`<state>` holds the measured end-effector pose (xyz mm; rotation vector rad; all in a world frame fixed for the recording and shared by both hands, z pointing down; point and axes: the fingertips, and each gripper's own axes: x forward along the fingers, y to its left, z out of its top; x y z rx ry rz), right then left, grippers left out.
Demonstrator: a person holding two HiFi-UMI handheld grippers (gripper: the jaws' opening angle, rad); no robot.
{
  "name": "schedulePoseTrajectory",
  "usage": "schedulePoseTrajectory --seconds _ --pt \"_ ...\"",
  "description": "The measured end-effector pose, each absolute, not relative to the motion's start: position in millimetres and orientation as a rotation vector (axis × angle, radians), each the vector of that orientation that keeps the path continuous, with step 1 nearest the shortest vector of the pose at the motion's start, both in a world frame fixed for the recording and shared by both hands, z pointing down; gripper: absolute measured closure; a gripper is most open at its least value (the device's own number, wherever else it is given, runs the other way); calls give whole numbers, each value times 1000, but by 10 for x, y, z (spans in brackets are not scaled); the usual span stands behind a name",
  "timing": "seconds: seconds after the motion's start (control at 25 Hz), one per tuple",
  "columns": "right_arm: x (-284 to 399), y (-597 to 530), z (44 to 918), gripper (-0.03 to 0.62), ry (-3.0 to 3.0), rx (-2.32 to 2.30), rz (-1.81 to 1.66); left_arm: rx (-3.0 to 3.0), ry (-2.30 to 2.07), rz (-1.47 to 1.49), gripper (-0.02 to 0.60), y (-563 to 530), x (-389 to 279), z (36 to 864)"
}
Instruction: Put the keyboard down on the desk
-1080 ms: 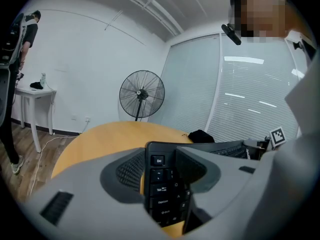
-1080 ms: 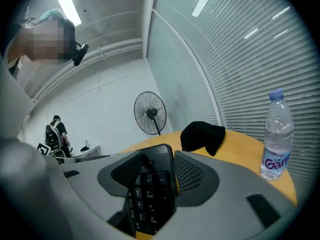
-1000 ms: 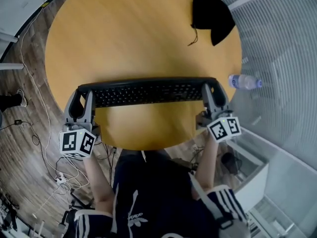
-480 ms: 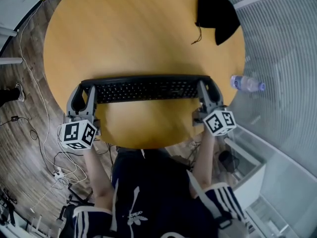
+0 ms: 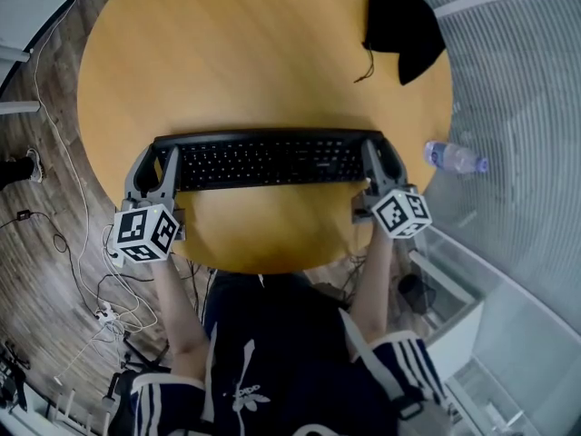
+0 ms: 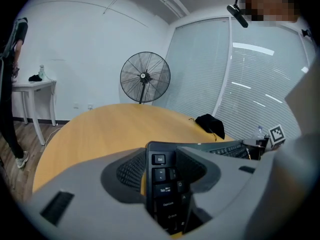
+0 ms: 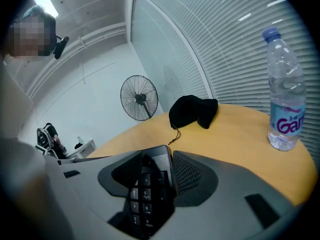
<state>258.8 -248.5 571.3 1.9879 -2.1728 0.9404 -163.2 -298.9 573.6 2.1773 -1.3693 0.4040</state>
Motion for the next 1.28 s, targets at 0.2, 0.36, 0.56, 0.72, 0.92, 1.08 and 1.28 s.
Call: schedulePoseTrajectory --seconds 0.2,0.36,0.56,0.72,0.92,1.08,1.28 --pt "2549 -2643 5839 414 -2127 1943 967 2110 -1344 455 394 -3133 -1645 5910" --pt "2612 -2582 6015 414 -2060 1937 1015 2047 -1335 496 394 -3114 -1615 6037" --pt "2631 -2567 6164 414 -2009 1931 1042 2002 -1335 501 394 -3105 -1607 6167" --pt "2601 -2598 6145 414 -2006 1922 1040 1993 -1330 507 394 -3104 -1608 6188" --pt "2624 -2572 6190 414 -1976 1917 1064 1984 -1323 517 394 -3106 -1608 6189" --pt "2633 -2578 6211 414 -1967 1904 1061 1981 -1320 522 394 -3108 -1601 6209" --pt "2616 -2575 6234 414 -1955 1892 1090 1973 -1320 541 394 -3102 -1604 6215"
